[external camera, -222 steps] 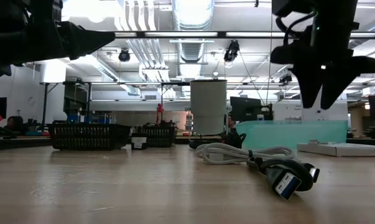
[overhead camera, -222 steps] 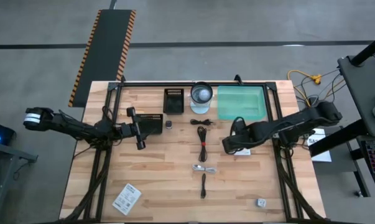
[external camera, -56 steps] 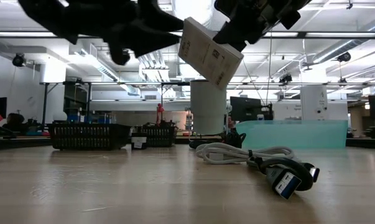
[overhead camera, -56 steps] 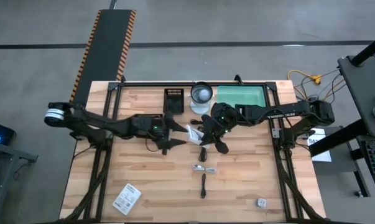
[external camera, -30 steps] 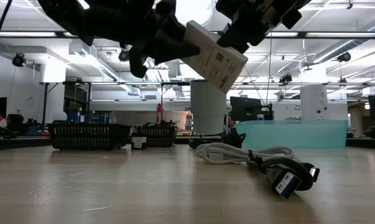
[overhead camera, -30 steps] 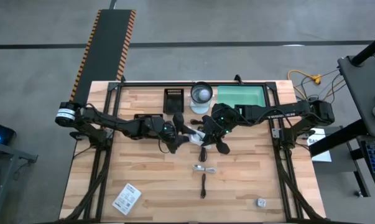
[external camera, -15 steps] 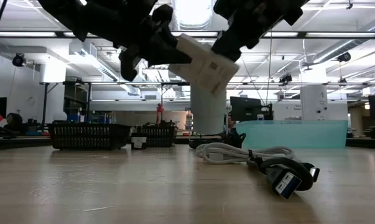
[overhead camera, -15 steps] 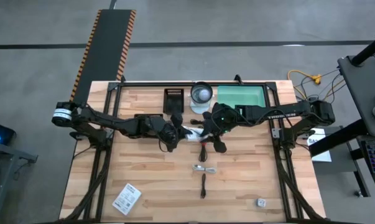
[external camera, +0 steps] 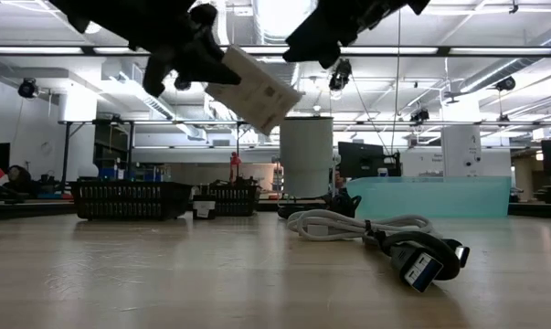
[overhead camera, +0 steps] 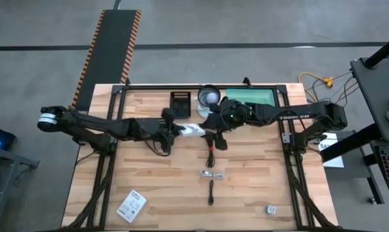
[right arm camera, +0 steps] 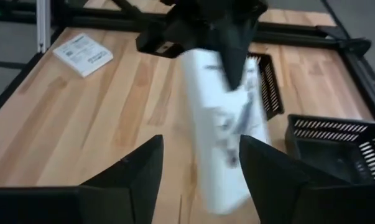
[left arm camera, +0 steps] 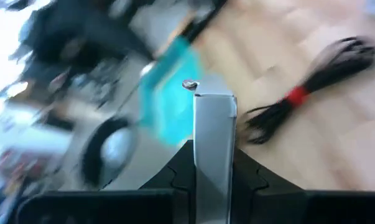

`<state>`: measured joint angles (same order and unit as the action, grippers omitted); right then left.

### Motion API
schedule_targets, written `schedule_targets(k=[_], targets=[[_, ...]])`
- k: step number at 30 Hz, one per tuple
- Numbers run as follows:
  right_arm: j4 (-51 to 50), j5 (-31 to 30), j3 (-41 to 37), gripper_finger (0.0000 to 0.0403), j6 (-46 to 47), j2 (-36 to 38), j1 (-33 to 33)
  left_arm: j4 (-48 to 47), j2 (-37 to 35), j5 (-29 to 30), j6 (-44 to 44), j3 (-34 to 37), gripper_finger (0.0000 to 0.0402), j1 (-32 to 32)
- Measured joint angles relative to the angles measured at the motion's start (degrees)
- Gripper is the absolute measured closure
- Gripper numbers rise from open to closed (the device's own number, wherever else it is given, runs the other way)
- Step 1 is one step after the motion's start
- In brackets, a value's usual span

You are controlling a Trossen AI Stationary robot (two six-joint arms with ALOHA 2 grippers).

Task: Pick and place items into bin
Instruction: Put the right white box into the top black bin

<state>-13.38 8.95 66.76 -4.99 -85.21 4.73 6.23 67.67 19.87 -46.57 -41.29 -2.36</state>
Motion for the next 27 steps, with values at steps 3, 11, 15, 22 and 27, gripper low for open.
schedule_targets(k=[3, 11, 15, 22, 27], targets=[[0.00, -0.33, 0.80, 0.0204, 0.22, 0.02, 0.01, -1.77, -2.14, 8.53, 1.77, 0.69, 0.0371, 0.03], [-0.16, -0.18, 1.24, 0.0204, 1.91, 0.07, 0.03, -3.85, -0.44, 24.91, 9.86, 0.84, 0.0371, 0.28], [-0.29, -0.16, 1.16, 0.0204, 2.02, 0.07, 0.03, -2.61, 3.56, 27.81, 13.13, 0.83, 0.0371, 1.36], [-2.75, -0.03, 1.27, 0.0204, 2.03, 0.07, 0.03, 1.23, 12.57, 37.67, 13.51, 0.57, 0.0371, 4.66], [-2.97, 0.01, 1.14, 0.0204, 2.05, 0.07, 0.03, 3.20, 18.21, 37.54, 14.87, -2.33, 0.0371, 6.70]])
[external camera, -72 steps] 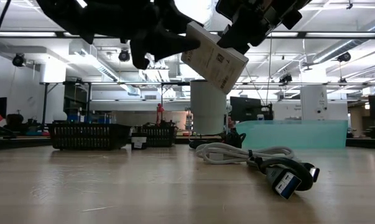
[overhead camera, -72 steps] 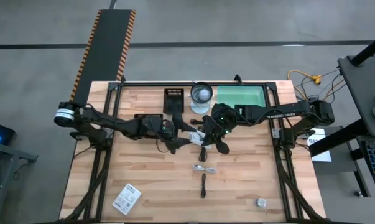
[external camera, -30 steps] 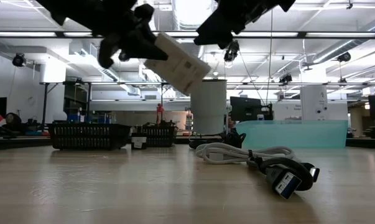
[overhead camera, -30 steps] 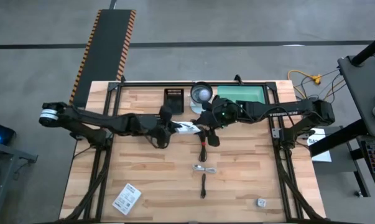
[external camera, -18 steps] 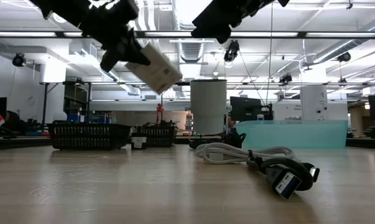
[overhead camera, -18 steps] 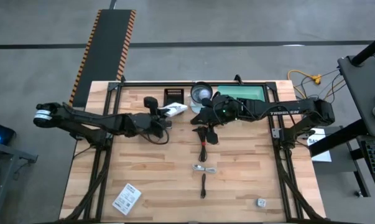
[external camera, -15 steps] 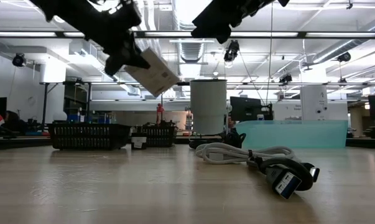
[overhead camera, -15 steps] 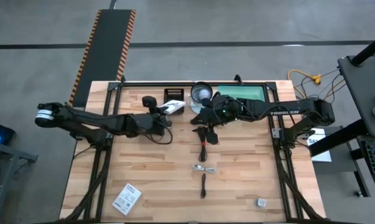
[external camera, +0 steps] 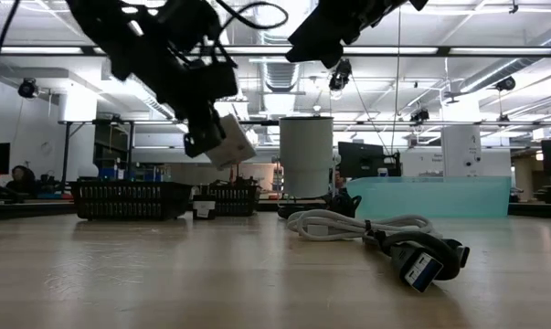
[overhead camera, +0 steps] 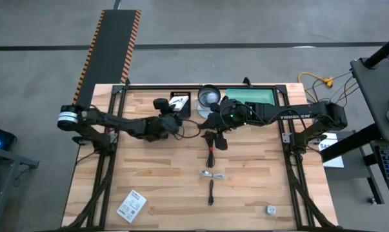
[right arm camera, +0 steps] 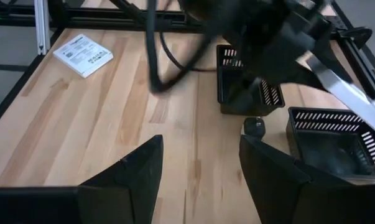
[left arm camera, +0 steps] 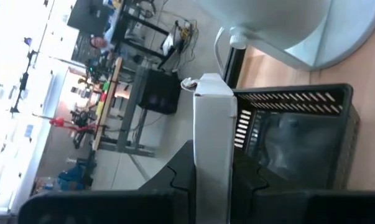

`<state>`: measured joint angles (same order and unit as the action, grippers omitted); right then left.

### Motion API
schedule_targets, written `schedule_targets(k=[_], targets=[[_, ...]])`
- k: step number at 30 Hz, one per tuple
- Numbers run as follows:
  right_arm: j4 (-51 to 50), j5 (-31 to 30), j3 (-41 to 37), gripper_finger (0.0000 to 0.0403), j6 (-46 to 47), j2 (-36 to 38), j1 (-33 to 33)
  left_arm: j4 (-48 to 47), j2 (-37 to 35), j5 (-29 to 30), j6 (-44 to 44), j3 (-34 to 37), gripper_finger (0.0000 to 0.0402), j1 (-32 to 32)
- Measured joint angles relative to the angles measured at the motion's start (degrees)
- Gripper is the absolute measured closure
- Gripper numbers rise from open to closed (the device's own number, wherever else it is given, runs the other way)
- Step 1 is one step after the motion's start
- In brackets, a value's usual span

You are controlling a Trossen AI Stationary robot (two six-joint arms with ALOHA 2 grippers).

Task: Pick and place items into bin
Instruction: Put the right white box into the top black bin

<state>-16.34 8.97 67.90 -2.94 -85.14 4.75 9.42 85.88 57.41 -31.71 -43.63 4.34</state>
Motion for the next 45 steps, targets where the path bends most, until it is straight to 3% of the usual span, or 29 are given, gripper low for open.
schedule_targets(k=[10, 36, 45], targets=[[-1.26, -0.02, -0.03, 0.0204, -0.02, 0.00, 0.03, -2.44, 6.65, -2.84, 0.10, -5.33, 0.0371, 2.00], [-4.49, -0.02, -0.93, 0.0204, -0.07, 0.00, 0.02, -6.13, 6.79, -4.74, 1.16, -5.52, 0.0364, 4.97], [-4.49, -0.02, -0.94, 0.0204, -0.22, 0.00, 0.02, -6.13, 6.79, -7.82, 1.07, -5.52, 0.0363, 5.89]])
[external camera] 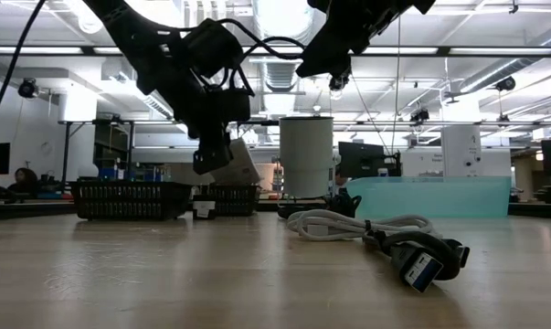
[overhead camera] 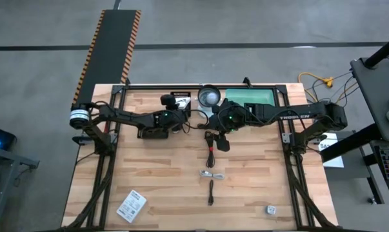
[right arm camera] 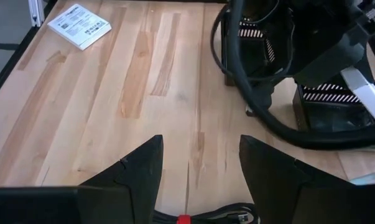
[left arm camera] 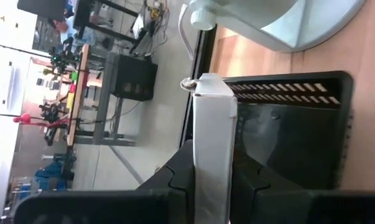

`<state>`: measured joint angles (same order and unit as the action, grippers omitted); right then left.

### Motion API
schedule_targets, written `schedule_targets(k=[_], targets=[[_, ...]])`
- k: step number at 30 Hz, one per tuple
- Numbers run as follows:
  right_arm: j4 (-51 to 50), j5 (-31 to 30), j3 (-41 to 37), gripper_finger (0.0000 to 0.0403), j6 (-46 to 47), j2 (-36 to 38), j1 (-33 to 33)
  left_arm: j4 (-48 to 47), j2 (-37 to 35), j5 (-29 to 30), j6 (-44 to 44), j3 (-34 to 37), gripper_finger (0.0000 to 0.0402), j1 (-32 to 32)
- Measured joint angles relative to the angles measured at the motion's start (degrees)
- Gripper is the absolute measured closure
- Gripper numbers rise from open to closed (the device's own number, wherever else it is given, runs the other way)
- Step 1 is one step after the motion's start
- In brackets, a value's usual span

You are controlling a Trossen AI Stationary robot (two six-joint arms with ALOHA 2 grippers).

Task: Pick and place items into bin
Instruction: Put the right white box into the top black bin

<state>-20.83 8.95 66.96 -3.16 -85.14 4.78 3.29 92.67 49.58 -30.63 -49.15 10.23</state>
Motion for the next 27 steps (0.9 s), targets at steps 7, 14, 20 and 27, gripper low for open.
schedule_targets(k=[7, 14, 20, 27], targets=[[-0.01, 0.00, 0.00, 0.0204, 0.04, 0.00, 0.01, -0.02, 0.01, 0.26, -0.16, 0.02, 0.0363, 1.47], [-0.01, 0.00, 0.00, 0.0204, 0.00, -0.02, 0.02, -0.29, 0.01, 0.28, -0.24, 0.02, 0.0337, 1.82], [-0.01, 0.00, 0.00, 0.0204, -0.27, -0.02, 0.02, -1.44, 0.01, -3.71, -0.23, 0.04, 0.0264, 2.30], [0.01, 0.00, 0.00, 0.0204, -0.48, -0.04, 0.00, -1.35, 0.01, -4.76, -0.24, 0.07, 0.0211, 2.26]])
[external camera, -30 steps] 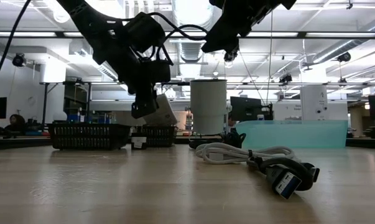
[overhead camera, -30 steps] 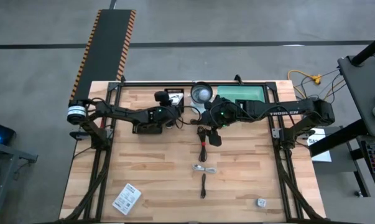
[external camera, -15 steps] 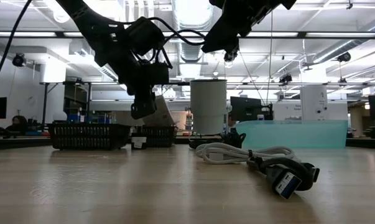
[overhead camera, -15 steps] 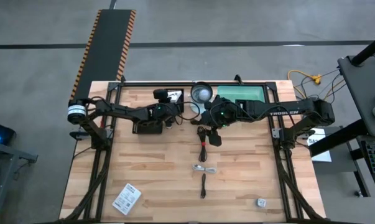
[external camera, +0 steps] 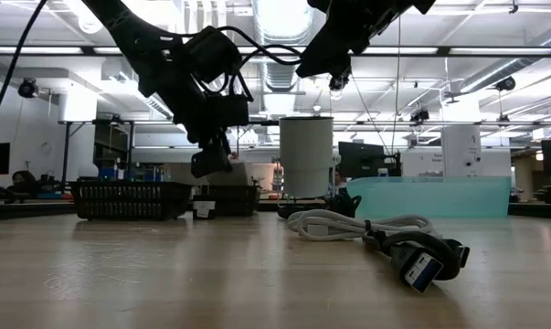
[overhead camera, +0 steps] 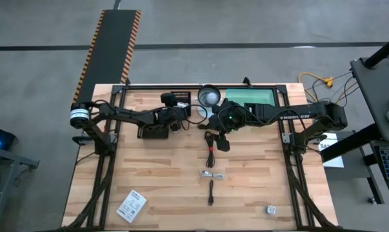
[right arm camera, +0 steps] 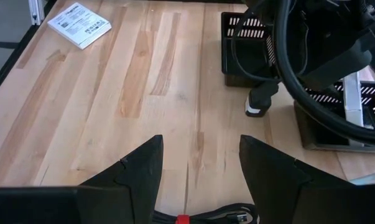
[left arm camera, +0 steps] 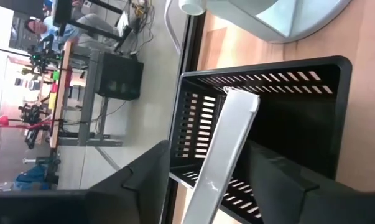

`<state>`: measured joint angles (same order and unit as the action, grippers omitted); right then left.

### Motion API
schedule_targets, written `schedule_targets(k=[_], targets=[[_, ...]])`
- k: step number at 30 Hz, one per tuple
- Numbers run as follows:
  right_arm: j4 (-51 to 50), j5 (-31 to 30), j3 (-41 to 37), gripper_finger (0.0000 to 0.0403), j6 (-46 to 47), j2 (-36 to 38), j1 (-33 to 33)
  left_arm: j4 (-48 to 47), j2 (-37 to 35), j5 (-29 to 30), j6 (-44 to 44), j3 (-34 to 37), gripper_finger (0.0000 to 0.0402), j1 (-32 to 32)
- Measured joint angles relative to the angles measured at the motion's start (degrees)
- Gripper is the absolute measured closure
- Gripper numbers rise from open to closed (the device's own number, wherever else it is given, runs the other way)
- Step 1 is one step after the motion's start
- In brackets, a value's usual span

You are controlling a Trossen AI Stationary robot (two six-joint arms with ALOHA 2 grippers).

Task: Pick and place items into bin
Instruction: Put the right white box into the top black bin, then put the light blue adapter into the bottom black bin

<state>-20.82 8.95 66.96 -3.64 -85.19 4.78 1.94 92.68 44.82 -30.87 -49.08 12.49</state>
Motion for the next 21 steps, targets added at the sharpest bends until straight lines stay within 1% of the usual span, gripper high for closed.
schedule_targets(k=[4, 6, 12, 18, 21], targets=[[-0.02, 0.00, 0.00, 0.0204, 0.00, 0.00, 0.00, -0.04, -0.02, -0.04, 0.00, -0.17, 0.0200, 0.00], [-0.02, 0.00, 0.00, 0.0204, 0.04, 0.00, 0.00, -0.25, -0.04, -0.99, 0.02, -0.41, 0.0199, 0.00], [-0.02, -0.02, 0.00, 0.0204, 0.36, 0.00, 0.00, -7.44, -0.15, -11.46, 0.55, -2.45, 0.0198, 0.02], [0.00, -0.02, 0.00, 0.0204, 0.66, 0.00, 0.02, -7.74, -0.87, -12.55, 0.50, -3.29, 0.0198, 0.20], [-0.01, -0.02, 0.00, 0.0204, 0.67, 0.00, 0.02, -7.77, -1.45, -15.63, 0.33, -3.68, 0.0198, 1.17]])
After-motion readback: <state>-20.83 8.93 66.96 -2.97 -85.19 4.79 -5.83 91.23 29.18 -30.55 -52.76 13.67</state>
